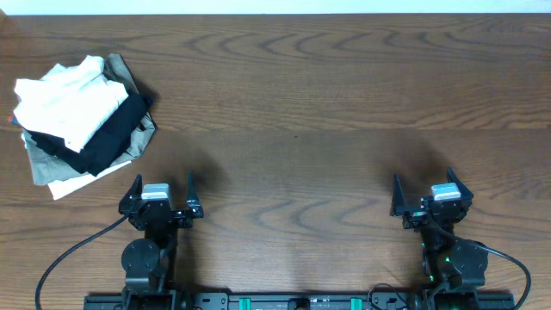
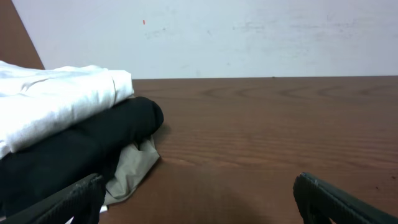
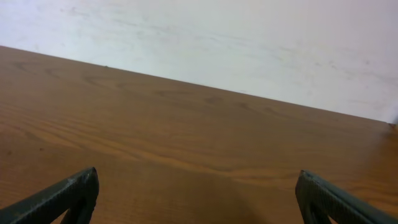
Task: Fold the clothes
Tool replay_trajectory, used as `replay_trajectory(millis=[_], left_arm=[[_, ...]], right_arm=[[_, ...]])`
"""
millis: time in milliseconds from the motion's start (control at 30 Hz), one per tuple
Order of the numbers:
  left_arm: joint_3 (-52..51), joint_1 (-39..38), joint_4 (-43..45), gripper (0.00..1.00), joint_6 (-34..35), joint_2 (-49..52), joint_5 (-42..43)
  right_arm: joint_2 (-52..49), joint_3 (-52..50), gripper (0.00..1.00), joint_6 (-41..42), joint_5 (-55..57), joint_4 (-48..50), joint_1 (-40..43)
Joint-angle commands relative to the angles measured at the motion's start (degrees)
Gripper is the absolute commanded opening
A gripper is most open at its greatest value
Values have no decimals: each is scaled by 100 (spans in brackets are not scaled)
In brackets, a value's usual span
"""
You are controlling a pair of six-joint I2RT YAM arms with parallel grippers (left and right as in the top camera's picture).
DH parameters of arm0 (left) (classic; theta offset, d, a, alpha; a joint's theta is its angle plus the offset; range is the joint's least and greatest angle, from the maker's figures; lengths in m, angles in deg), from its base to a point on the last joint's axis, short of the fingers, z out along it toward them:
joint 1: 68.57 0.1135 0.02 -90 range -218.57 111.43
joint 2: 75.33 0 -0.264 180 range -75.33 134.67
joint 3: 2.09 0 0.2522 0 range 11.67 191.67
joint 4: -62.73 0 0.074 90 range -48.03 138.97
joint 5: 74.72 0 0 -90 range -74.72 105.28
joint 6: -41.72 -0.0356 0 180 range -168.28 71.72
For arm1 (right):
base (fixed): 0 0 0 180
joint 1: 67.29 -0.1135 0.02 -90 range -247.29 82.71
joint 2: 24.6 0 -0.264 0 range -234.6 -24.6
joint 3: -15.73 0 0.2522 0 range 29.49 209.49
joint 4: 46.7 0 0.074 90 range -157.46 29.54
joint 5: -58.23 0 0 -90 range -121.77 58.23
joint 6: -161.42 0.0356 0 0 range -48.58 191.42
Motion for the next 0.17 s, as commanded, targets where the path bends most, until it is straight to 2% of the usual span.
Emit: replay_trajectory(millis=[0,133], left_arm=[[-192,22,-74,98,-79,-35,-111],[-192,24,-74,98,-79,-35,-111]], right_arm=[[33,-11,99,-61,-42,-22,44],[33,-11,99,-61,-42,-22,44]])
